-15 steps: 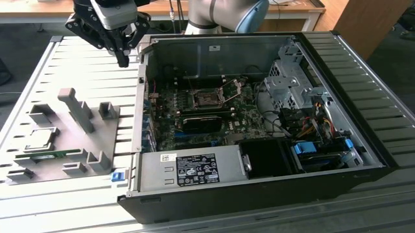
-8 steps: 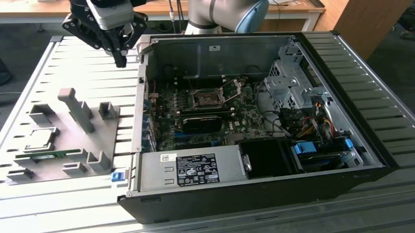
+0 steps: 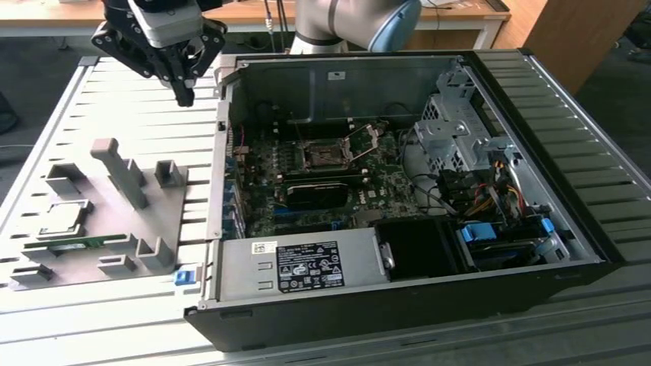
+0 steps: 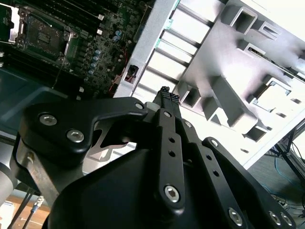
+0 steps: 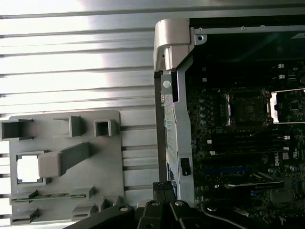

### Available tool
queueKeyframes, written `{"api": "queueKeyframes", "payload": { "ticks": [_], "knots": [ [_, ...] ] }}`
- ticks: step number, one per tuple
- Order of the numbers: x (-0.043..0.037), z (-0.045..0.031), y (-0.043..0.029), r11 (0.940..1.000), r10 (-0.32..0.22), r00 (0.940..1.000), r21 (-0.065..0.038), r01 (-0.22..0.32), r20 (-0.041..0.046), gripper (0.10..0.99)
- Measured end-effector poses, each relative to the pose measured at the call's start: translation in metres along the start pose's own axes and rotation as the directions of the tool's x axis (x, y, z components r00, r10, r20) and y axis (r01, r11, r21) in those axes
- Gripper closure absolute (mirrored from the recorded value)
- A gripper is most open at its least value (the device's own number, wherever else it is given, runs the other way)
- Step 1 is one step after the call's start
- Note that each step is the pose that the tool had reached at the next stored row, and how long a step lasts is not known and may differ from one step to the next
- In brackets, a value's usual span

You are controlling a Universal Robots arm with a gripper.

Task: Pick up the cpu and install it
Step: 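Reach for the cpu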

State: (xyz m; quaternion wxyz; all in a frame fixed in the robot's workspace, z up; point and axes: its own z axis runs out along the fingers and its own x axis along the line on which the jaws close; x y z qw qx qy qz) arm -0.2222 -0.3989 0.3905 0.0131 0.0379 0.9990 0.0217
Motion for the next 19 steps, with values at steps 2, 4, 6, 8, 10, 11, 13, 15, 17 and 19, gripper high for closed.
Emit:
{"api": "queueKeyframes", "payload": {
  "ticks": [2,4,6,8,10,11,13,15,17,19],
  "knots": [
    [0.0013,0.0000,-0.0001,1.0000,0.000,1.0000,0.000,0.000,0.0000,0.980],
    [0.0027,0.0001,-0.0002,1.0000,0.000,1.0000,0.000,0.000,0.0000,0.980],
    [0.0040,0.0001,-0.0003,1.0000,0.000,1.0000,0.000,0.000,0.0000,0.980],
    [0.0053,0.0001,-0.0004,1.0000,0.000,1.0000,0.000,0.000,0.0000,0.980],
    [0.0066,0.0001,-0.0005,1.0000,0.000,1.0000,0.000,0.000,0.0000,0.980],
    [0.0073,0.0001,-0.0006,1.0000,0.000,1.0000,0.000,0.000,0.0000,0.980],
    [0.0099,0.0002,-0.0008,1.0000,0.000,1.0000,0.000,0.000,0.0000,0.980],
    [0.0112,0.0002,-0.0009,1.0000,0.000,1.0000,0.000,0.000,0.0000,0.980],
    [0.0124,0.0003,-0.0010,1.0000,0.000,1.0000,0.000,0.000,0.0000,0.980],
    [0.0137,0.0003,-0.0011,1.0000,0.000,1.0000,0.000,0.000,0.0000,0.980]
  ]
}}
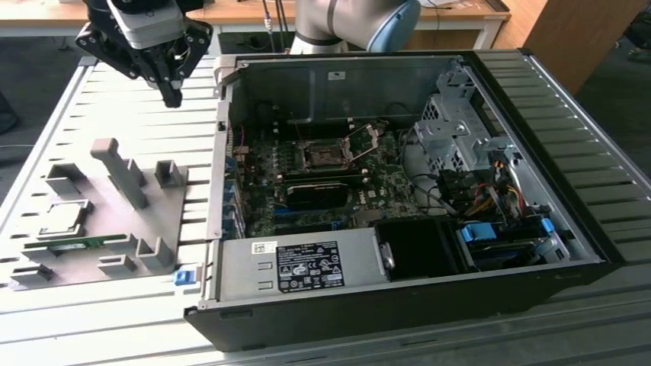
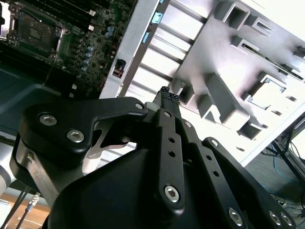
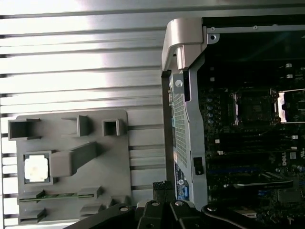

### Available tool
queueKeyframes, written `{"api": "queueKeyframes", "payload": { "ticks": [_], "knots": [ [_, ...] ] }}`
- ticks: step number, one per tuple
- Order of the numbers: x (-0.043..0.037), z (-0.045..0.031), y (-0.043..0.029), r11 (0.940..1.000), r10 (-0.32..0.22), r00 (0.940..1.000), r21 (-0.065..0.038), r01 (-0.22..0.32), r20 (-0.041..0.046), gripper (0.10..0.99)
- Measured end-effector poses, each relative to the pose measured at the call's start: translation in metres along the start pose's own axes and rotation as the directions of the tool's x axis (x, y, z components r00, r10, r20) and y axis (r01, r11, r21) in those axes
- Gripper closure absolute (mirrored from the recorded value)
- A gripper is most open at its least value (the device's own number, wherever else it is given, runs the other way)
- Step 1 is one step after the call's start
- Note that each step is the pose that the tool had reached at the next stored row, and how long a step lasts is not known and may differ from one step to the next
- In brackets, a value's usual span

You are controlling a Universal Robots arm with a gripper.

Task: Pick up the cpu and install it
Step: 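Reach for the cpu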

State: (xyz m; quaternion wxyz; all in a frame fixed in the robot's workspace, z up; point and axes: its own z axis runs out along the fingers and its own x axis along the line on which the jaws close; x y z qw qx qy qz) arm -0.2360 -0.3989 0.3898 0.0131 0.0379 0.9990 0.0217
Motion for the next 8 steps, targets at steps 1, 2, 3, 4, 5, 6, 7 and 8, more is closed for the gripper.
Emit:
{"api": "queueKeyframes", "payload": {
  "ticks": [1,2,3,4,5,6,7,8],
  "knots": [
    [0.0006,0.0000,-0.0001,1.0000,0.000,1.0000,0.000,0.000,0.0000,0.980],
    [0.0012,0.0000,-0.0001,1.0000,0.000,1.0000,0.000,0.000,0.0000,0.980],
    [0.0018,0.0000,-0.0001,1.0000,0.000,1.0000,0.000,0.000,0.0000,0.980],
    [0.0024,0.0000,-0.0002,1.0000,0.000,1.0000,0.000,0.000,0.0000,0.980],
    [0.0031,0.0000,-0.0002,1.0000,0.000,1.0000,0.000,0.000,0.0000,0.980],
    [0.0037,0.0001,-0.0003,1.0000,0.000,1.0000,0.000,0.000,0.0000,0.980],
    [0.0043,0.0001,-0.0003,1.0000,0.000,1.0000,0.000,0.000,0.0000,0.980],
    [0.0050,0.0001,-0.0004,1.0000,0.000,1.0000,0.000,0.000,0.0000,0.980]
  ]
}}
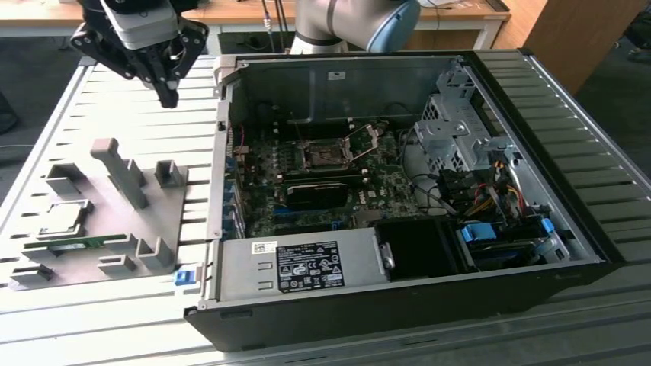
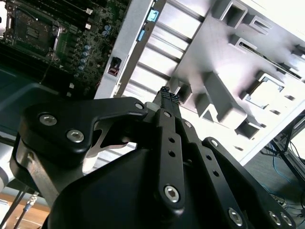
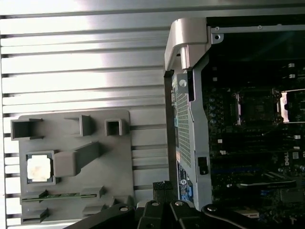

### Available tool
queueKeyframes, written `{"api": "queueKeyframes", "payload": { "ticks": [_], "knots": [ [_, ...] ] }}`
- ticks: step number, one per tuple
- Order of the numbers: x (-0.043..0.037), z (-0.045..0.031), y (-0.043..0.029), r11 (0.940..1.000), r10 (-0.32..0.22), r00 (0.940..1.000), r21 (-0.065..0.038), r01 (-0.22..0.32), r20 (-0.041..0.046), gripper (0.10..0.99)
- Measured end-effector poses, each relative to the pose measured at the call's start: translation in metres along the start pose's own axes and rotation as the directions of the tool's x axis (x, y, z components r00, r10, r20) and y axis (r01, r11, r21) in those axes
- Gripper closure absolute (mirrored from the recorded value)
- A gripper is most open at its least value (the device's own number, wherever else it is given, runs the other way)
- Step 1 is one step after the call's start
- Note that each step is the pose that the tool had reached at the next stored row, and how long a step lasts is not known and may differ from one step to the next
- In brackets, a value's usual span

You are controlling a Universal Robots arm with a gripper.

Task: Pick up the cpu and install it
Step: 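Reach for the cpu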

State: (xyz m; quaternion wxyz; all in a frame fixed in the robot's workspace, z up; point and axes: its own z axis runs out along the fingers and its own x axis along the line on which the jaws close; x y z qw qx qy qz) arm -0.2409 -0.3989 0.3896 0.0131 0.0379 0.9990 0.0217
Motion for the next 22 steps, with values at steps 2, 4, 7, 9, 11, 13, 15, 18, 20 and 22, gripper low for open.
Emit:
{"api": "queueKeyframes", "payload": {
  "ticks": [2,4,7,9,11,13,15,18,20,22],
  "knots": [
    [0.0012,0.0000,-0.0001,1.0000,0.000,1.0000,0.000,0.000,0.0000,0.980],
    [0.0023,0.0001,-0.0002,1.0000,0.000,1.0000,0.000,0.000,0.0001,0.980],
    [0.0040,0.0001,-0.0003,1.0000,0.000,1.0000,0.000,0.000,0.0001,0.980],
    [0.0052,0.0002,-0.0004,1.0000,0.000,1.0000,0.000,0.000,0.0000,0.980],
    [0.0064,0.0002,-0.0005,1.0000,0.000,1.0000,0.000,0.000,0.0000,0.980],
    [0.0077,0.0002,-0.0006,1.0000,0.000,1.0000,0.000,0.000,0.0000,0.980],
    [0.0089,0.0002,-0.0007,1.0000,0.000,1.0000,0.000,0.000,0.0000,0.980],
    [0.0108,0.0002,-0.0008,1.0000,0.000,1.0000,0.000,0.000,0.0000,0.980],
    [0.0121,0.0003,-0.0009,1.0000,0.000,1.0000,0.000,0.000,0.0000,0.980],
    [0.0133,0.0003,-0.0010,1.0000,0.000,1.0000,0.000,0.000,0.0000,0.980]
  ]
}}
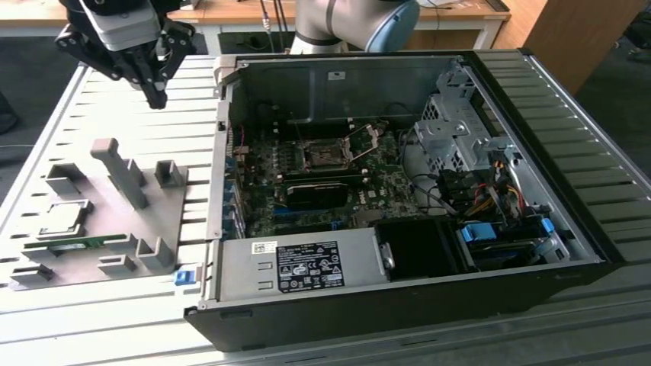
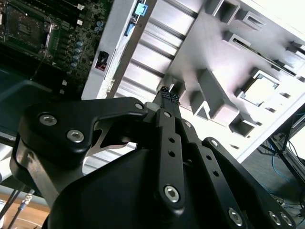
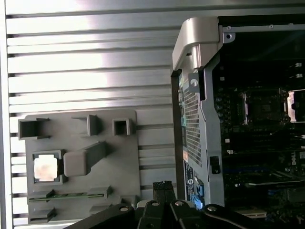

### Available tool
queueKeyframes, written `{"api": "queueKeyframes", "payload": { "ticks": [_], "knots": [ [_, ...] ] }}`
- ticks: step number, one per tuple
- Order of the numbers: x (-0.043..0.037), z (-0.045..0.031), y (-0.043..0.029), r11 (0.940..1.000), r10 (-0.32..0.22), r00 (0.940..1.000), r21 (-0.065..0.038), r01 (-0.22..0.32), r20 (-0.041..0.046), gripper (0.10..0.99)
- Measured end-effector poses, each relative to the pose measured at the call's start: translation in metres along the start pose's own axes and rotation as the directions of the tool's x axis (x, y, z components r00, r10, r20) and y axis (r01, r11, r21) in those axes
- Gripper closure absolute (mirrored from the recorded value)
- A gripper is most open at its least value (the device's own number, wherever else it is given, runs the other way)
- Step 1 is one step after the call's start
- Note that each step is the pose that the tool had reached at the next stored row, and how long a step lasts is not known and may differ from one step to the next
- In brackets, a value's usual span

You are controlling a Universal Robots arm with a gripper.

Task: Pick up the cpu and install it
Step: 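Reach for the cpu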

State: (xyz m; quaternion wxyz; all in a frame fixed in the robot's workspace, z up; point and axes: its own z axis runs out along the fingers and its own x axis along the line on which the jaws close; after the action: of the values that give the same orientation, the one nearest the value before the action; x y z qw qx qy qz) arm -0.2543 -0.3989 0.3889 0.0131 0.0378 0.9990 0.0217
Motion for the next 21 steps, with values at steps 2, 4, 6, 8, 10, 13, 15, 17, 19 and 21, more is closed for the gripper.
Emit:
{"api": "queueKeyframes", "payload": {
  "ticks": [2,4,6,8,10,13,15,17,19,21],
  "knots": [
    [0.0012,0.0000,-0.0001,1.0000,0.000,1.0000,0.000,0.000,0.0000,0.980],
    [0.0025,0.0000,-0.0002,1.0000,0.000,1.0000,0.000,0.000,-0.0001,0.980],
    [0.0038,0.0001,-0.0003,1.0000,0.000,1.0000,0.000,0.000,0.0000,0.980],
    [0.0050,0.0001,-0.0004,1.0000,0.000,1.0000,0.000,0.000,0.0000,0.980],
    [0.0063,0.0001,-0.0005,1.0000,0.000,1.0000,0.000,0.000,-0.0001,0.980],
    [0.0082,0.0001,-0.0006,1.0000,0.000,1.0000,0.000,0.000,0.0000,0.980],
    [0.0094,0.0001,-0.0007,1.0000,0.000,1.0000,0.000,0.000,0.0000,0.980],
    [0.0107,0.0002,-0.0008,1.0000,0.000,1.0000,0.000,0.000,0.0000,0.980],
    [0.0119,0.0002,-0.0009,1.0000,0.000,1.0000,0.000,0.000,0.0000,0.980],
    [0.0133,0.0002,-0.0010,1.0000,0.000,1.0000,0.000,0.000,0.0000,0.980]
  ]
}}
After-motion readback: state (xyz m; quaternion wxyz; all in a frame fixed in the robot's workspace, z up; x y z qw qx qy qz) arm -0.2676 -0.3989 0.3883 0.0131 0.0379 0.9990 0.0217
